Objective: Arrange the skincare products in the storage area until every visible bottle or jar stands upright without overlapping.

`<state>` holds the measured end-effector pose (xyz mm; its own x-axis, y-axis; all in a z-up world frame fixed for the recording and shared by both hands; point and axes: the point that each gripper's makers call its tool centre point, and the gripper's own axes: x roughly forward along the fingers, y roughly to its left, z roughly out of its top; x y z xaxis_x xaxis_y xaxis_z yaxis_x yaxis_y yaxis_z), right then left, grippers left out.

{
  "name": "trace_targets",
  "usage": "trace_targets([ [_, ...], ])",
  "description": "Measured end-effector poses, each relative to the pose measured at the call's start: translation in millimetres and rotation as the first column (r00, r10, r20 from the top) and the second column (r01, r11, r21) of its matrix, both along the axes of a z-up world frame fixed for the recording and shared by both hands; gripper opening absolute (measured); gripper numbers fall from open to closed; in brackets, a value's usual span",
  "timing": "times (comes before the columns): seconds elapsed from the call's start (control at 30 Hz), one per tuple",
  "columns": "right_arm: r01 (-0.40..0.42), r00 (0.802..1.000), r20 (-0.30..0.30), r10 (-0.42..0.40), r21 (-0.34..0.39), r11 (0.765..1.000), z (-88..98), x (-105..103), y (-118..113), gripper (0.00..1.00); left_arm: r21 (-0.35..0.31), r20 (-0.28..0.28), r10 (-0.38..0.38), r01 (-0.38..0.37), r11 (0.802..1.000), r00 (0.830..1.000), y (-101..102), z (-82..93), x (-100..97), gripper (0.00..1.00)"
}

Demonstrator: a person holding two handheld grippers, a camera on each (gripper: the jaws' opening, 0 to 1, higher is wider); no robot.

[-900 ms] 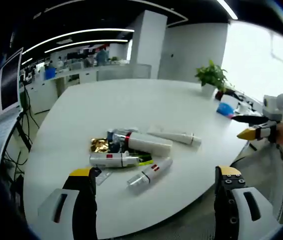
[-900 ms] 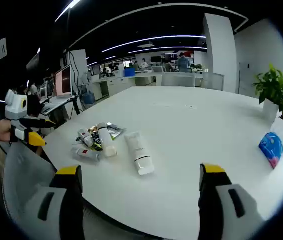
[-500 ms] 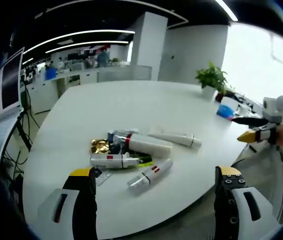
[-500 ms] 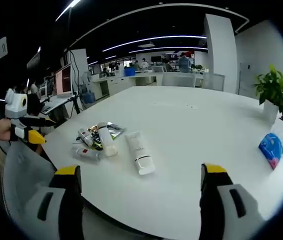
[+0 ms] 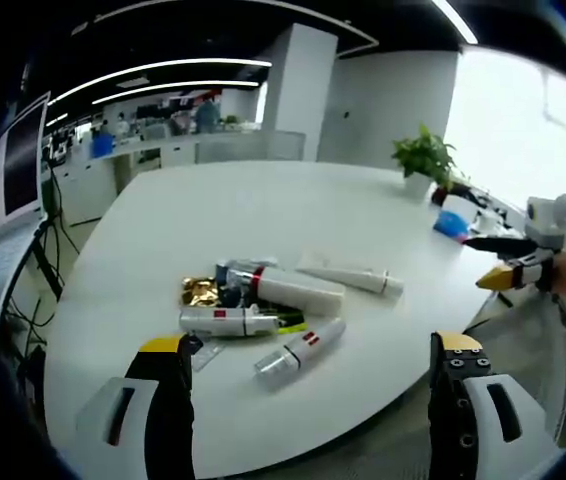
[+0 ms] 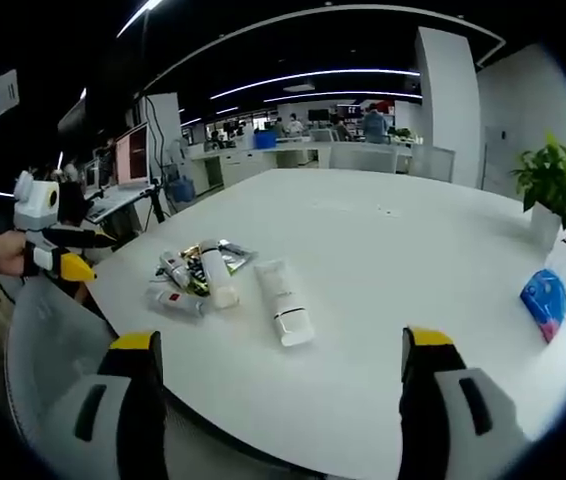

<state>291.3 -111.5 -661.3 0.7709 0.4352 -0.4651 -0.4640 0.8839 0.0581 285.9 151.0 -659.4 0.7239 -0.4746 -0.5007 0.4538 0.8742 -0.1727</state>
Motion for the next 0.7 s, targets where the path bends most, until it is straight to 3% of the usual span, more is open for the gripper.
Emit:
trace_targets([
  [0.7, 0.015, 0.999, -0.037, -0.015, -0.01, 1.0, -5.4, 0.4, -2.8, 1.0, -0.017, 0.004, 0.011, -0.011, 1.0, 1.0, 1.8, 1.6, 1.7, 0.97],
])
